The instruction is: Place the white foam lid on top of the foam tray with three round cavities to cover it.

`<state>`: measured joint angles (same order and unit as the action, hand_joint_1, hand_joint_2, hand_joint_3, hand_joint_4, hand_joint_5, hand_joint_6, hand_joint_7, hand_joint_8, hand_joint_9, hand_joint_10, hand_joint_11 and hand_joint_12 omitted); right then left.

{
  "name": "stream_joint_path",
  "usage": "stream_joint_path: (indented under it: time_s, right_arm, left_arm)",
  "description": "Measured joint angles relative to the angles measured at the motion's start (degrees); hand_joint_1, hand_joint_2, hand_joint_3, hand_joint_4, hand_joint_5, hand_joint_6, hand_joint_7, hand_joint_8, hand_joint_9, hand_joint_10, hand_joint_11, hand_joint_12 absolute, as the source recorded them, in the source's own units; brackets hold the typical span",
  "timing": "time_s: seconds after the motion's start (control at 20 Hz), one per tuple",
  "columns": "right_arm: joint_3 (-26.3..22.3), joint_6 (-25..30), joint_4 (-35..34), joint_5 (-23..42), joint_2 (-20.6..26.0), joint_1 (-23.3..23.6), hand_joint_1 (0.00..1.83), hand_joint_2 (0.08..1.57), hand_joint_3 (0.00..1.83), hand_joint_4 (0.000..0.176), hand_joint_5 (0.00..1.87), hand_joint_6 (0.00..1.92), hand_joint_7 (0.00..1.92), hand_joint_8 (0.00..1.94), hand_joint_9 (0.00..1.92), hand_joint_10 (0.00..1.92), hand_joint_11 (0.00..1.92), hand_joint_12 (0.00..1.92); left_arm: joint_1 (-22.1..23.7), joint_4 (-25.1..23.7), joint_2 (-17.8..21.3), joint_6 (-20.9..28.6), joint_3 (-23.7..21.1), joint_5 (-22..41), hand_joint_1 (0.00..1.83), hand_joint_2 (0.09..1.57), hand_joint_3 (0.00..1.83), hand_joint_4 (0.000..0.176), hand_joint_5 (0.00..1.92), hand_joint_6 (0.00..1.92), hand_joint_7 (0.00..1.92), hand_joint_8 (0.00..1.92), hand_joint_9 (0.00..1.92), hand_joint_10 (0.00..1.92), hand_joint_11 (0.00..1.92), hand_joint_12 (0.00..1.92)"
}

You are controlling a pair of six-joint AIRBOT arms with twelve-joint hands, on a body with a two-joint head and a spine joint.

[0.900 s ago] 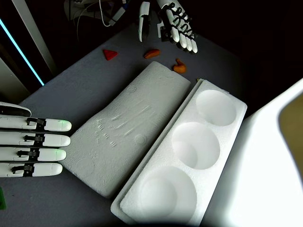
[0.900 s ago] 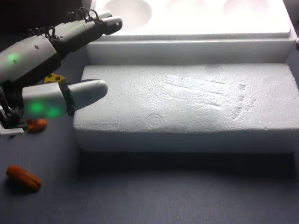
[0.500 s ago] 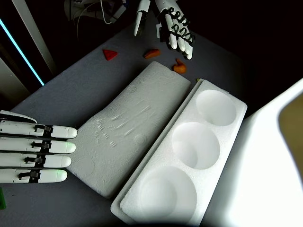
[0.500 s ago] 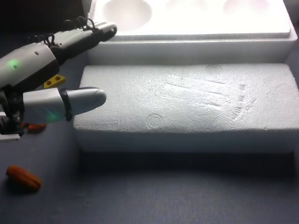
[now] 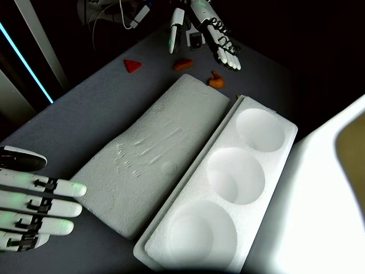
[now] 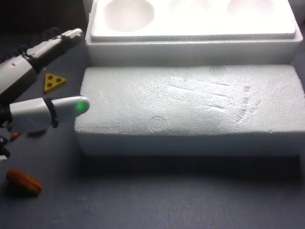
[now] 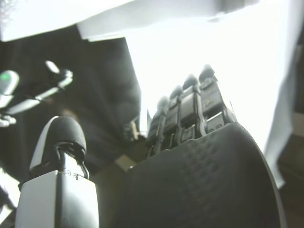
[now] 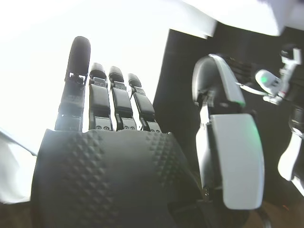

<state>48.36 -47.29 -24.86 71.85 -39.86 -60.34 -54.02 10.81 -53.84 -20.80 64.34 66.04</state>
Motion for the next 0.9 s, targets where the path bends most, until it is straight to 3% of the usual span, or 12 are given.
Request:
stream_joint_path:
  time_s: [0.05,0.15,0.25,0.3,0.35,0.4,0.5,0.7,0.75,0.9]
  right_arm:
    - [-0.35,-0.11,-1.25,0.85,0.00,-0.70,0.42,1.15,0.00,0.000,0.00,0.00,0.00,0.00,0.00,0.00,0.00,1.21]
    - [-0.59,-0.11,-1.64,2.01,-0.42,-1.38,0.44,1.15,0.00,0.000,0.00,0.00,0.00,0.00,0.00,0.00,0.00,1.11]
    - [-0.87,-0.11,-2.23,2.12,-1.20,-2.05,0.47,1.15,0.00,0.000,0.00,0.00,0.00,0.00,0.00,0.00,0.00,1.13]
    - [-0.90,0.00,-2.47,1.97,-1.49,-2.40,0.51,1.15,0.00,0.000,0.00,0.00,0.00,0.00,0.00,0.00,0.00,1.05]
    - [-0.87,0.28,-3.41,1.79,-1.99,-2.78,0.53,1.16,0.00,0.000,0.00,0.00,0.00,0.00,0.00,0.00,0.00,0.93]
    - [-0.72,0.52,-3.67,1.33,-2.23,-2.78,0.53,1.16,0.00,0.000,0.00,0.00,0.00,0.00,0.00,0.00,0.00,0.93]
    - [-0.48,0.57,-4.00,0.85,-2.71,-2.78,0.51,1.14,0.00,0.000,0.00,0.00,0.00,0.00,0.00,0.00,0.00,1.23]
    - [-0.24,0.59,-4.13,-0.72,-3.37,-2.78,0.53,1.14,0.00,0.000,0.00,0.00,0.00,0.00,0.00,0.00,0.00,1.15]
    - [-0.15,0.59,-4.33,-1.38,-3.48,-2.78,0.50,1.12,0.00,0.000,0.00,0.00,0.00,0.00,0.00,0.00,0.00,1.26]
    - [0.61,0.61,-4.63,-2.56,-4.11,-2.78,0.49,1.11,0.00,0.000,0.00,0.00,0.00,0.00,0.00,0.00,0.00,1.31]
  left_arm:
    - [-1.14,1.70,-0.33,-0.04,-0.20,0.46,0.46,1.02,0.00,0.003,0.00,0.00,0.00,0.00,0.00,0.00,0.00,0.00]
    - [-2.71,2.29,-0.33,-0.11,-0.83,0.55,0.44,1.00,0.00,0.002,0.00,0.00,0.00,0.00,0.00,0.00,0.00,0.00]
    - [-3.85,3.65,-0.63,-0.13,-1.40,0.79,0.45,0.99,0.00,0.000,0.00,0.00,0.00,0.00,0.00,0.00,0.00,0.00]
    - [-4.44,3.87,-0.63,-0.17,-1.42,0.83,0.45,0.97,0.00,0.011,0.00,0.00,0.00,0.00,0.00,0.00,0.00,0.00]
    - [-5.07,4.37,-0.63,-0.15,-1.44,0.57,0.43,0.95,0.00,0.010,0.00,0.00,0.00,0.00,0.00,0.00,0.00,0.00]
    - [-5.42,4.74,-0.66,-0.15,-1.55,0.50,0.43,0.95,0.00,0.010,0.00,0.00,0.00,0.00,0.00,0.00,0.00,0.00]
    - [-6.25,4.66,-0.66,-0.15,-1.55,-0.09,0.47,0.96,0.00,0.000,0.00,0.00,0.00,0.00,0.00,0.00,0.00,0.00]
    - [-7.52,4.79,0.87,-0.50,-2.58,-2.21,0.47,0.94,0.00,0.000,0.00,0.00,0.00,0.00,0.00,0.00,0.00,0.00]
    - [-8.46,6.27,0.90,-0.59,-2.71,-2.10,0.48,0.94,0.00,0.000,0.00,0.00,0.00,0.00,0.00,0.00,0.00,0.00]
    - [-9.18,6.78,0.90,-0.83,-2.75,-3.78,0.47,0.93,0.00,0.000,0.00,0.00,0.00,0.00,0.00,0.00,0.00,0.00]
